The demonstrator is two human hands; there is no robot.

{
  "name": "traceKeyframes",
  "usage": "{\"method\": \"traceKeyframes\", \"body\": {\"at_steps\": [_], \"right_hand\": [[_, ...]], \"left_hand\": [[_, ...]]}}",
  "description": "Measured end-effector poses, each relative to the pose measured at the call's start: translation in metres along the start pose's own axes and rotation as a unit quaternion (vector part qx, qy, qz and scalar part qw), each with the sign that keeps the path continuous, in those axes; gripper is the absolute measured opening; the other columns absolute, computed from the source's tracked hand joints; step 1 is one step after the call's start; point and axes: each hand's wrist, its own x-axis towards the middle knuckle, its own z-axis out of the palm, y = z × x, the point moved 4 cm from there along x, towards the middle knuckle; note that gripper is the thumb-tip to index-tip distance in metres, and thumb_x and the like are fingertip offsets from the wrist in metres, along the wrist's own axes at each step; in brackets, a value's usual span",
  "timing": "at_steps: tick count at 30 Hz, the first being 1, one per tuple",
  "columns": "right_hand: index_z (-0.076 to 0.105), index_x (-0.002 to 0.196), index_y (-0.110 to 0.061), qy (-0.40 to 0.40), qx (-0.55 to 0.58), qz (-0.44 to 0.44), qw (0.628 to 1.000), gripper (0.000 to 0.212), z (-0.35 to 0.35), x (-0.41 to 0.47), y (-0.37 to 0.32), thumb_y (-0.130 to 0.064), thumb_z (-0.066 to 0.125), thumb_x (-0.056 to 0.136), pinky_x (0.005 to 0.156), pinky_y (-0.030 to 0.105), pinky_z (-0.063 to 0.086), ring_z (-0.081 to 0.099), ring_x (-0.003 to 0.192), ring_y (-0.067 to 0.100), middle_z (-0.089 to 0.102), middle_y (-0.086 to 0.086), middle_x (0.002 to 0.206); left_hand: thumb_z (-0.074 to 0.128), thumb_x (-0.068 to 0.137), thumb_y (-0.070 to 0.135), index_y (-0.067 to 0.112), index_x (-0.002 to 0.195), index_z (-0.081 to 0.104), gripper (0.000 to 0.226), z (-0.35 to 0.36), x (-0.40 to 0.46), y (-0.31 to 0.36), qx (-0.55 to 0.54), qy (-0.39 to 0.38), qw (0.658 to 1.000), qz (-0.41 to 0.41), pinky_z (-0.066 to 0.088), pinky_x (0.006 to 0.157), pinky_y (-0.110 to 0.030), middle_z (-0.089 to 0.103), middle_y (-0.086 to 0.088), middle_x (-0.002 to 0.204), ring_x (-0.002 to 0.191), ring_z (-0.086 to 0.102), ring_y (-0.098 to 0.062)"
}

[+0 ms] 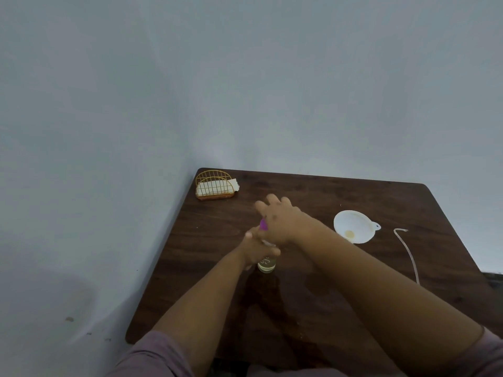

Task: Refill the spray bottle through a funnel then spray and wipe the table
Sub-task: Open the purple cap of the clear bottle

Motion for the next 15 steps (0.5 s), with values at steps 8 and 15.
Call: {"method": "traceKeyframes", "body": {"at_steps": [8, 15], "right_hand": [[0.039, 0.128, -0.026, -0.051, -0.039, -0.024, 0.998, 0.050, 0.002, 0.001, -0.010, -0.016, 0.062, 0.084, 0.094, 0.042, 0.044, 0.041, 0.113, 0.028, 0.041, 0.007, 0.124], [0.051, 0.119, -0.013, 0.033, 0.045, 0.114, 0.992, 0.049, 0.008, -0.001, -0.002, -0.053, 0.048, 0.093, 0.074, 0.033, 0.043, 0.055, 0.101, 0.024, 0.056, 0.007, 0.114]], "left_hand": [[0.067, 0.070, -0.016, 0.007, 0.119, 0.061, 0.055, 0.000, -0.001, 0.000, 0.010, 0.000, 1.000, 0.000, 0.053, 0.073, -0.016, 0.067, -0.005, 0.109, 0.096, 0.065, -0.008], [0.066, 0.070, -0.017, 0.010, 0.106, 0.061, 0.045, 0.003, -0.001, 0.002, 0.031, 0.009, 0.999, 0.002, 0.053, 0.072, -0.018, 0.066, -0.002, 0.095, 0.082, 0.064, 0.001]]}}
